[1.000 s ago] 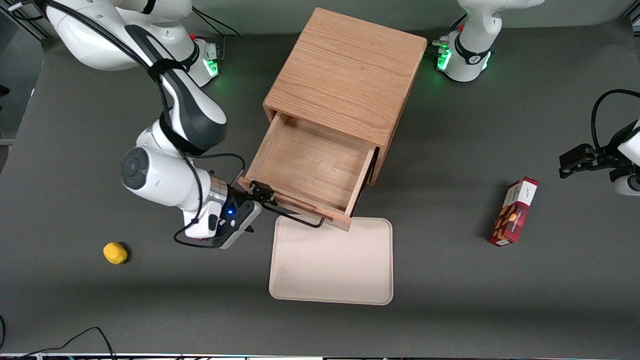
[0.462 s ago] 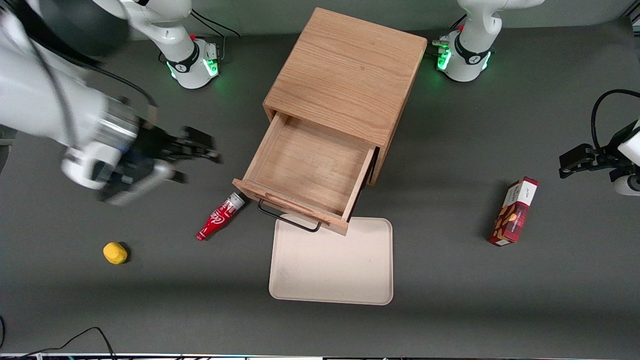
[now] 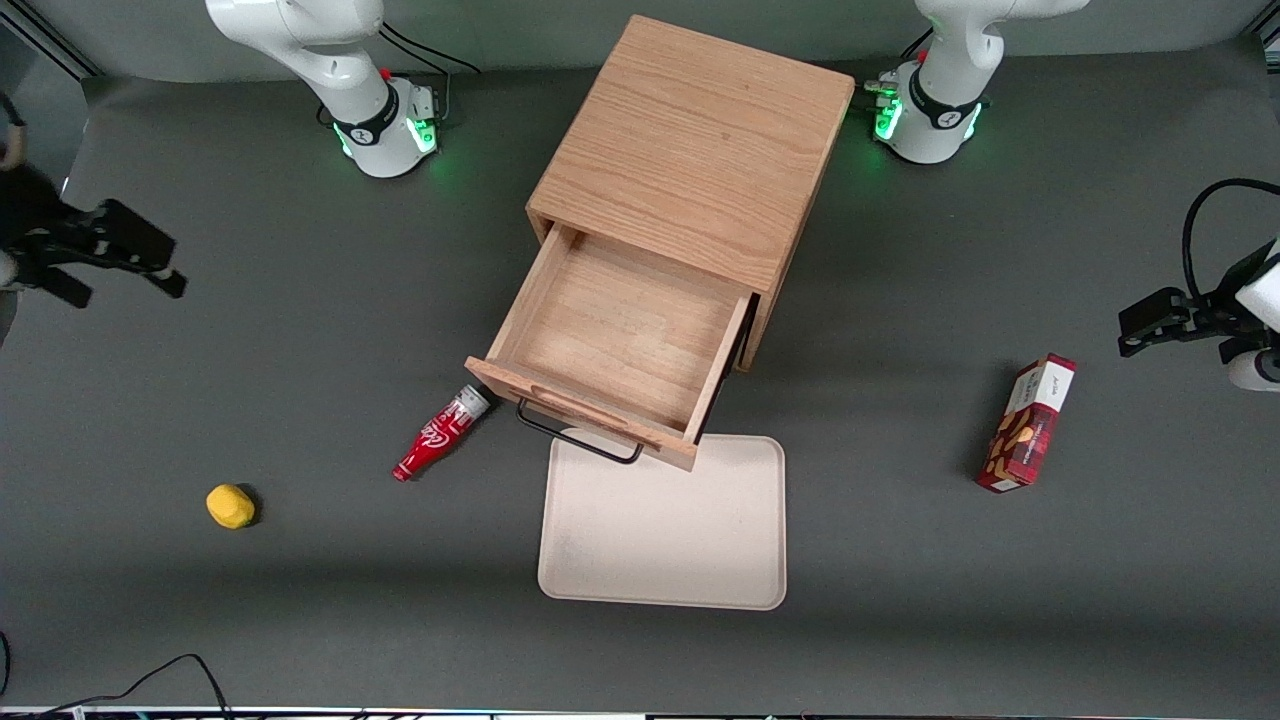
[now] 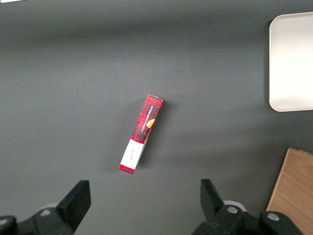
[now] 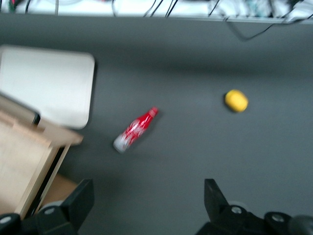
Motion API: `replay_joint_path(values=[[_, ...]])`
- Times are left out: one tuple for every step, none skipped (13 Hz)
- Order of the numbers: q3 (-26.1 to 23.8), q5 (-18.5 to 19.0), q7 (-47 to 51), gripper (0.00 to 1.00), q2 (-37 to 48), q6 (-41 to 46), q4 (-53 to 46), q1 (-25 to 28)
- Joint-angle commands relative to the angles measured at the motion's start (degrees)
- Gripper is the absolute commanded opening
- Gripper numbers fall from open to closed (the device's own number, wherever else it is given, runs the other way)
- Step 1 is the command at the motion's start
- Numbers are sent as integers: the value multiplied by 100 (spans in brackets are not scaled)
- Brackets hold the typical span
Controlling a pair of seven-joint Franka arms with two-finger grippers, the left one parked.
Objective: Open upper drawer
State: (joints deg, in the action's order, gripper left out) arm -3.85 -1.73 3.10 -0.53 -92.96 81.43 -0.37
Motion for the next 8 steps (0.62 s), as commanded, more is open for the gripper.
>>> replay_joint_path(values=[[393,67,59,100,957,-959,1522,55],[429,128,-28,100,871,-934,1333,46],[516,59,67,100,766,-734,1131,55],[587,32,59,100,669,-575,964,64],[613,32,24,100,633,-513,901,73],[614,23,15,100,642,-495,909,73],[605,32,33,100,624,-469,874,99],[605,41,24,100,624,-468,874,108]])
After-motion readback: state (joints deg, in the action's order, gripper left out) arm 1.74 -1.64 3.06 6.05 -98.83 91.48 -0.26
